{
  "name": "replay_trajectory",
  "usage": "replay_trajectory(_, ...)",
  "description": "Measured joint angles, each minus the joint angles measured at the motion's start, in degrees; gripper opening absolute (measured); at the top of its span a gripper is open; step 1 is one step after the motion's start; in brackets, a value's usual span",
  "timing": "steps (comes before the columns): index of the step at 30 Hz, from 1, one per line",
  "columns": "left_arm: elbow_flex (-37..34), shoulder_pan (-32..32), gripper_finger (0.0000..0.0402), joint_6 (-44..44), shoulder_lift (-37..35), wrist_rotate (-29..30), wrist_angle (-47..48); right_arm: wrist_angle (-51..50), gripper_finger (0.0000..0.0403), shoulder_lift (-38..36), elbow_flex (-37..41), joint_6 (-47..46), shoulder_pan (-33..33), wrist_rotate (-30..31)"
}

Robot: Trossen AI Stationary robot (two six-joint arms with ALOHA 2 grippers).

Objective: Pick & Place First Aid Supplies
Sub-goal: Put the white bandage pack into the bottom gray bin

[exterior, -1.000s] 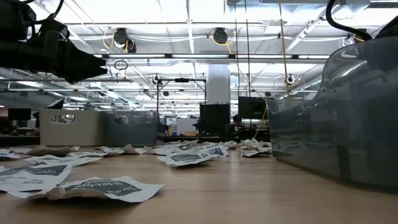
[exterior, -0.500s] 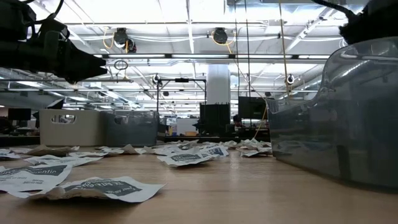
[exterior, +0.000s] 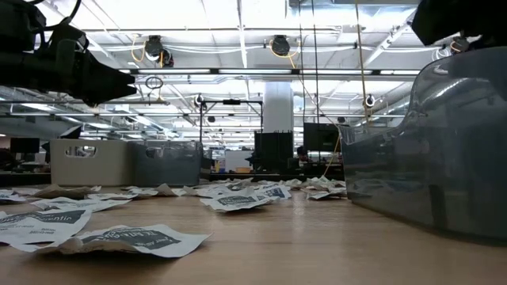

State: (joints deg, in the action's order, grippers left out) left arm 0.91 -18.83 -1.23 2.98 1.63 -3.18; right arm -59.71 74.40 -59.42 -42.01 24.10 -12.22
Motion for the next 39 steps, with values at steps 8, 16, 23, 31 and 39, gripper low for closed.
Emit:
replay_trajectory(8, 0.0, 0.0, 0.0306, 0.0, 0.0, 0.0, 0.0, -0.72, 0.0171, -0.93, -0.03, 7.11, -3.8, 0.02)
replay_trajectory(16, -0.01, 0.0, 0.0306, 0.0, 0.0, 0.0, 0.0, -0.72, 0.0171, -0.93, -3.79, 8.38, -13.38, 5.8)
replay_trajectory(23, 0.0, 0.0, 0.0306, 0.0, 0.0, -0.01, 0.0, -0.76, 0.0171, -0.62, -4.5, 14.54, -23.53, 6.24)
replay_trajectory(31, 0.0, 0.02, 0.0306, 0.0, 0.0, 0.0, 0.0, -0.23, 0.0171, 2.01, -4.5, 17.87, -35.5, 6.22)
replay_trajectory(39, 0.0, 0.02, 0.0306, 0.0, 0.0, -0.02, 0.0, 2.31, 0.0171, 5.6, -4.5, 20.55, -43.22, 6.22)
